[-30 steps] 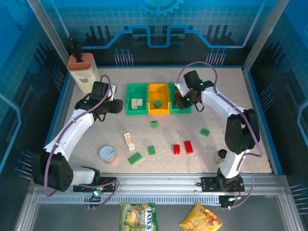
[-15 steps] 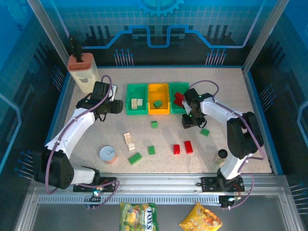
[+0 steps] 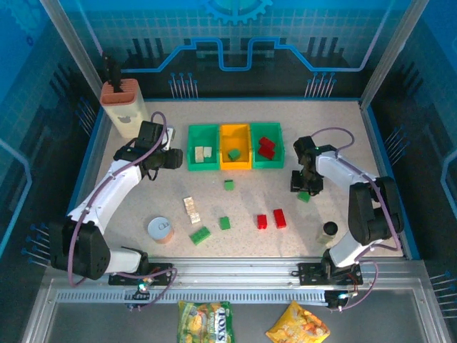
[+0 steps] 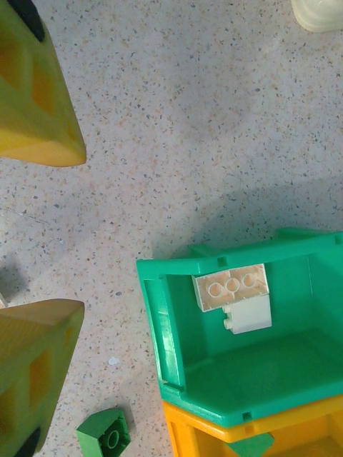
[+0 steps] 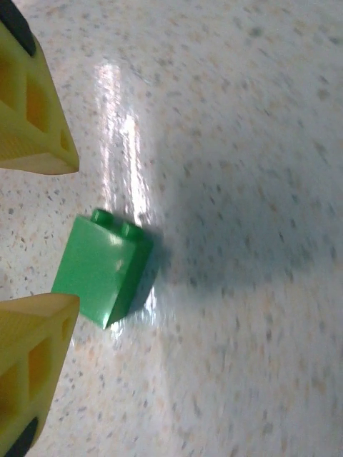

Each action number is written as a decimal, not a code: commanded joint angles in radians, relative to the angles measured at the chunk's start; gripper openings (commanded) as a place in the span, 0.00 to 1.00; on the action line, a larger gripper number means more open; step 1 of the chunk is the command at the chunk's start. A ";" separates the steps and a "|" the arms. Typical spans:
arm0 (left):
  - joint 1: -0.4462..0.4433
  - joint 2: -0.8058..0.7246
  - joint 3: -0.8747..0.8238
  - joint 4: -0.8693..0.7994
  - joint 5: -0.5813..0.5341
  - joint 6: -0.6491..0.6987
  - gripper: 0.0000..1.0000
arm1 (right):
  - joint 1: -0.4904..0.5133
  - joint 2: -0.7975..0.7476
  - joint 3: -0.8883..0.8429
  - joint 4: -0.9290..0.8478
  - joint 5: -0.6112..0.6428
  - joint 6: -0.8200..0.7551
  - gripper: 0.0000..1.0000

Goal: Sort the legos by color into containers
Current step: Pick up the lego from the middle-right of the table.

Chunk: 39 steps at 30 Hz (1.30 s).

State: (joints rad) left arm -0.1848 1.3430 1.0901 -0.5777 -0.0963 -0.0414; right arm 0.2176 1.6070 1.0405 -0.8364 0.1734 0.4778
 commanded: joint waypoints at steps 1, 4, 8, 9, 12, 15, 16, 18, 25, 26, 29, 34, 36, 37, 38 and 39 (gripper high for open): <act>0.012 0.001 0.021 -0.012 0.025 0.024 0.53 | -0.018 -0.056 -0.043 -0.002 0.072 0.192 0.53; 0.012 -0.001 0.021 -0.014 0.029 0.023 0.53 | -0.022 -0.097 -0.079 0.031 0.061 0.264 0.62; 0.011 -0.008 0.021 -0.015 0.027 0.025 0.53 | -0.047 -0.079 -0.108 0.069 0.006 0.304 0.68; 0.011 -0.010 0.021 -0.015 0.028 0.025 0.53 | -0.053 -0.070 -0.113 0.081 -0.016 0.309 0.68; 0.011 -0.010 0.021 -0.016 0.029 0.024 0.53 | -0.060 -0.043 -0.118 0.100 -0.046 0.323 0.68; 0.012 -0.010 0.022 -0.019 0.025 0.026 0.53 | -0.060 -0.018 -0.111 0.107 -0.059 0.326 0.69; 0.012 -0.009 0.021 -0.019 0.023 0.027 0.53 | -0.060 -0.008 -0.109 0.107 -0.060 0.325 0.69; 0.011 -0.009 0.020 -0.019 0.018 0.027 0.53 | -0.061 0.004 -0.101 0.107 -0.062 0.327 0.69; 0.011 -0.005 0.019 -0.019 0.013 0.028 0.53 | -0.061 0.054 -0.079 0.092 -0.032 0.320 0.65; 0.012 -0.003 0.019 -0.019 0.013 0.028 0.53 | -0.062 0.055 -0.080 0.094 -0.030 0.321 0.65; 0.012 -0.001 0.021 -0.020 0.010 0.028 0.53 | -0.062 0.066 -0.083 0.099 -0.029 0.322 0.62; 0.011 0.002 0.020 -0.020 0.012 0.029 0.53 | -0.061 0.076 -0.083 0.105 -0.035 0.323 0.52; 0.011 0.005 0.022 -0.020 0.012 0.028 0.53 | -0.062 0.071 -0.082 0.103 -0.031 0.322 0.50; 0.011 0.005 0.022 -0.020 0.012 0.030 0.53 | -0.062 0.069 -0.082 0.101 -0.027 0.321 0.49; 0.011 0.007 0.022 -0.020 0.011 0.028 0.53 | -0.062 0.067 -0.082 0.100 -0.026 0.321 0.49; 0.012 0.006 0.022 -0.021 0.012 0.028 0.53 | -0.063 0.067 -0.083 0.099 -0.025 0.321 0.48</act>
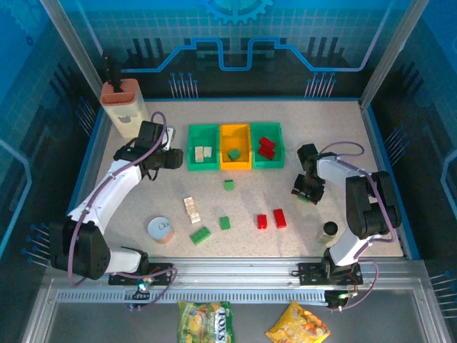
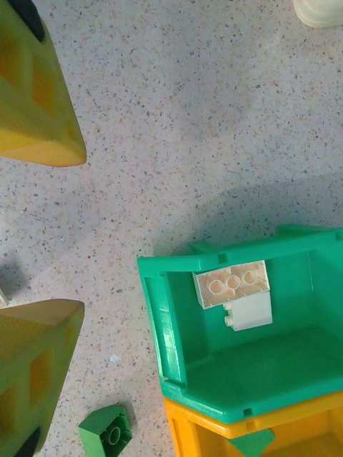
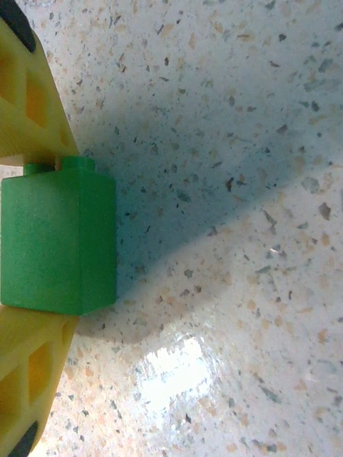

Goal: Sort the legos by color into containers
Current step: Pick up the lego from the middle-right of the table.

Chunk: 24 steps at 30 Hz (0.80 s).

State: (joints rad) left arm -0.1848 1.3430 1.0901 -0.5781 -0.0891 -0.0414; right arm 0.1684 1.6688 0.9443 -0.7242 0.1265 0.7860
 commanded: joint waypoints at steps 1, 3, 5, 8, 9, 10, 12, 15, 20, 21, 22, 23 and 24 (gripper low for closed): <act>0.011 0.005 0.022 -0.020 0.005 0.028 0.53 | -0.013 0.003 0.013 -0.015 0.022 0.014 0.47; 0.011 0.005 0.022 -0.020 0.007 0.028 0.53 | -0.012 0.000 0.013 -0.017 0.021 0.012 0.46; 0.011 0.006 0.022 -0.020 0.009 0.028 0.53 | -0.012 -0.007 0.015 -0.020 0.023 0.013 0.45; 0.012 0.007 0.022 -0.020 0.012 0.027 0.53 | -0.001 -0.028 0.023 -0.033 0.037 0.004 0.45; 0.011 0.008 0.021 -0.019 0.012 0.026 0.53 | 0.006 -0.038 0.029 -0.040 0.048 0.000 0.45; 0.011 0.008 0.023 -0.019 0.012 0.026 0.53 | 0.013 -0.047 0.038 -0.049 0.060 0.000 0.45; 0.012 0.007 0.024 -0.019 0.017 0.025 0.53 | 0.035 -0.061 0.065 -0.071 0.089 -0.009 0.45; 0.011 0.006 0.024 -0.019 0.016 0.025 0.53 | 0.089 -0.063 0.134 -0.123 0.153 -0.024 0.45; 0.012 -0.001 0.023 -0.020 0.018 0.025 0.53 | 0.217 -0.029 0.290 -0.206 0.267 -0.056 0.44; 0.011 -0.002 0.022 -0.019 0.020 0.025 0.53 | 0.241 -0.017 0.327 -0.215 0.279 -0.067 0.44; 0.013 -0.002 0.022 -0.019 0.020 0.024 0.53 | 0.264 -0.005 0.356 -0.221 0.288 -0.076 0.44; 0.011 -0.002 0.022 -0.018 0.021 0.025 0.53 | 0.289 0.012 0.393 -0.226 0.296 -0.088 0.44; 0.012 -0.002 0.023 -0.019 0.022 0.023 0.53 | 0.312 0.029 0.431 -0.228 0.303 -0.102 0.44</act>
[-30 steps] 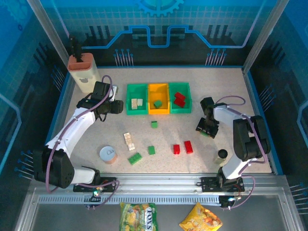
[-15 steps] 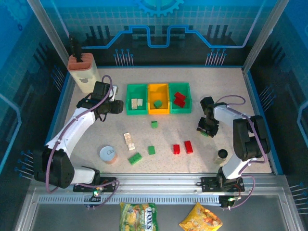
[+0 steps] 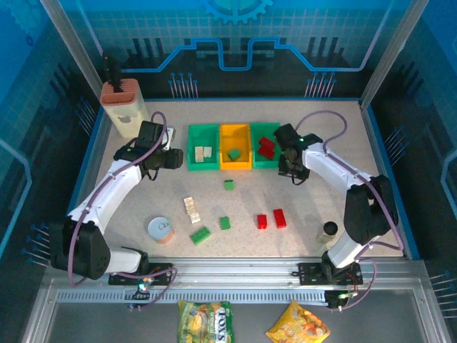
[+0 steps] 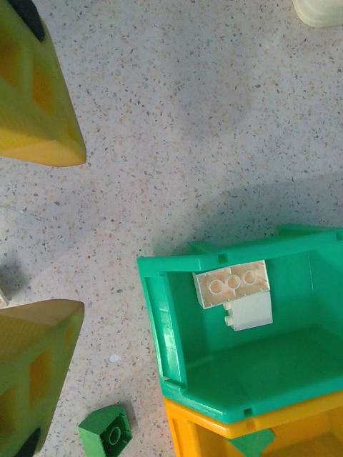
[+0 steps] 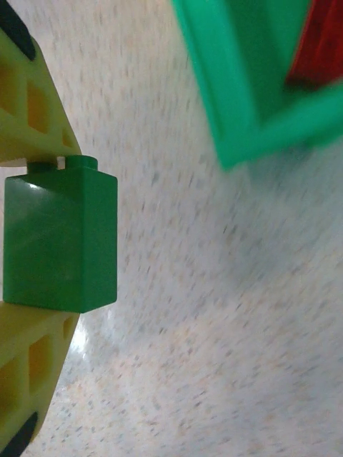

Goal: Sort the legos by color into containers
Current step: Pick up the lego from the middle-right of the table, then place the lego in the container.

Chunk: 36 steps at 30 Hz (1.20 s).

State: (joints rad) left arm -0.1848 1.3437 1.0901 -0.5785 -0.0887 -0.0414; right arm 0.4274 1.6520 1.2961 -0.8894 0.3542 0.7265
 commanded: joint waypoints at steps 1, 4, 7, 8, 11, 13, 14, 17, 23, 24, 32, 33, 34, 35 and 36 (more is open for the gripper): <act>0.011 -0.003 0.024 -0.018 0.024 0.023 0.53 | 0.072 0.061 0.107 -0.064 0.078 -0.057 0.43; 0.011 -0.005 0.022 -0.018 0.027 0.022 0.53 | 0.124 0.120 0.203 -0.046 0.074 -0.116 0.42; 0.012 -0.006 0.022 -0.018 0.022 0.023 0.53 | 0.164 0.194 0.309 -0.036 0.060 -0.171 0.41; 0.011 -0.006 0.021 -0.018 0.021 0.023 0.53 | 0.175 0.223 0.350 -0.035 0.052 -0.192 0.41; 0.011 -0.008 0.021 -0.018 0.021 0.023 0.53 | 0.197 0.298 0.463 -0.033 0.027 -0.236 0.41; 0.011 -0.010 0.021 -0.018 0.022 0.023 0.53 | 0.204 0.341 0.523 -0.028 0.008 -0.253 0.41; 0.011 -0.011 0.021 -0.017 0.022 0.023 0.53 | 0.206 0.363 0.550 -0.023 -0.008 -0.261 0.41; 0.012 -0.012 0.019 -0.018 0.021 0.023 0.53 | 0.207 0.423 0.618 -0.003 -0.045 -0.274 0.41; 0.011 -0.016 0.019 -0.018 0.018 0.025 0.53 | 0.206 0.540 0.753 0.012 -0.061 -0.308 0.41; 0.012 -0.017 0.019 -0.018 0.017 0.025 0.53 | 0.206 0.555 0.771 0.012 -0.061 -0.311 0.41; 0.012 -0.017 0.017 -0.018 0.018 0.024 0.53 | 0.203 0.658 0.868 0.047 -0.054 -0.331 0.42; 0.011 -0.017 0.017 -0.018 0.018 0.024 0.53 | 0.202 0.669 0.876 0.049 -0.055 -0.332 0.43; 0.012 -0.017 0.017 -0.018 0.019 0.024 0.53 | 0.198 0.669 0.885 0.051 -0.056 -0.331 0.43; 0.012 -0.017 0.017 -0.019 0.021 0.024 0.53 | 0.194 0.703 0.895 0.052 -0.061 -0.327 0.43; 0.011 -0.016 0.016 -0.020 0.021 0.024 0.53 | 0.190 0.713 0.900 0.053 -0.065 -0.322 0.43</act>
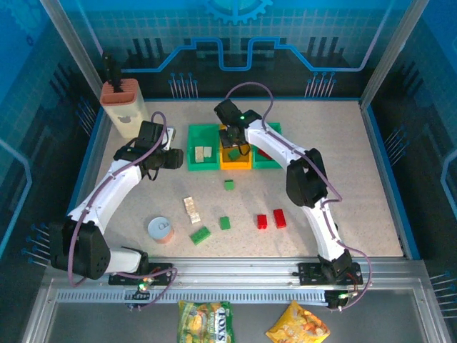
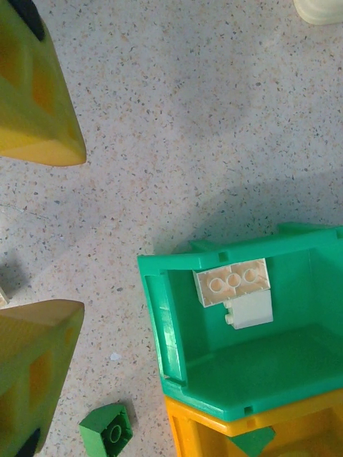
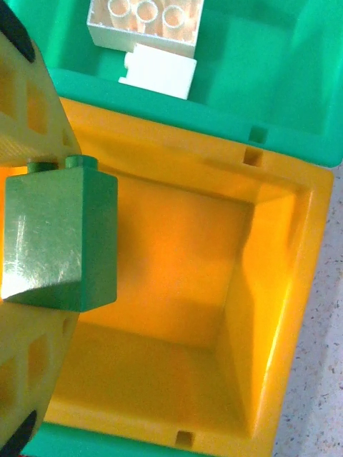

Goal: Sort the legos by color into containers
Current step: Place the lego in the container.

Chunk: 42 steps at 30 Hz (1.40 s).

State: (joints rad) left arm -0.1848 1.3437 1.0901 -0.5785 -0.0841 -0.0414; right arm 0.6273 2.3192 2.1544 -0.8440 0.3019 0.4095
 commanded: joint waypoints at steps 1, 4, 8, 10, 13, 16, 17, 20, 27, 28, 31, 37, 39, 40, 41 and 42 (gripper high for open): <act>0.011 -0.018 0.016 -0.020 0.016 0.024 0.53 | -0.015 0.056 0.045 0.012 -0.021 -0.003 0.43; 0.011 -0.021 0.014 -0.020 0.012 0.025 0.53 | -0.028 0.076 0.046 0.025 -0.037 0.007 0.43; 0.012 -0.019 0.015 -0.020 0.010 0.026 0.53 | -0.046 0.102 0.047 0.037 -0.068 0.022 0.45; 0.012 -0.016 0.016 -0.020 0.012 0.027 0.53 | -0.054 0.112 0.045 0.042 -0.090 0.031 0.47; 0.011 -0.016 0.017 -0.020 0.014 0.026 0.53 | -0.060 0.120 0.042 0.046 -0.101 0.036 0.49; 0.011 -0.017 0.016 -0.020 0.010 0.026 0.53 | -0.062 0.122 0.042 0.046 -0.100 0.036 0.52; 0.011 -0.017 0.016 -0.020 0.010 0.026 0.53 | -0.062 0.121 0.044 0.043 -0.101 0.036 0.53; 0.011 -0.017 0.016 -0.020 0.012 0.026 0.53 | -0.061 0.113 0.044 0.042 -0.098 0.033 0.53; 0.011 -0.018 0.015 -0.020 0.009 0.027 0.53 | -0.061 0.068 0.042 0.032 -0.087 0.022 0.54; 0.011 -0.018 0.014 -0.020 0.009 0.028 0.53 | -0.061 0.059 0.042 0.030 -0.085 0.019 0.54; 0.011 -0.017 0.016 -0.019 0.009 0.028 0.53 | -0.057 0.030 0.034 0.028 -0.074 0.009 0.54; 0.012 -0.012 0.016 -0.021 0.014 0.028 0.53 | -0.052 -0.043 -0.005 0.021 -0.066 -0.024 0.53; 0.011 -0.012 0.015 -0.021 0.016 0.028 0.53 | -0.051 -0.070 -0.029 0.022 -0.068 -0.039 0.53; 0.011 -0.012 0.016 -0.021 0.016 0.028 0.53 | -0.051 -0.084 -0.044 0.021 -0.070 -0.049 0.53; 0.011 -0.012 0.015 -0.021 0.017 0.028 0.53 | -0.051 -0.099 -0.057 0.019 -0.073 -0.060 0.53; 0.011 -0.011 0.017 -0.021 0.016 0.028 0.53 | -0.051 -0.111 -0.073 0.017 -0.076 -0.070 0.53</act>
State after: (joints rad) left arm -0.1848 1.3437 1.0901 -0.5785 -0.0841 -0.0410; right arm 0.5732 2.2715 2.1128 -0.8028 0.2268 0.3813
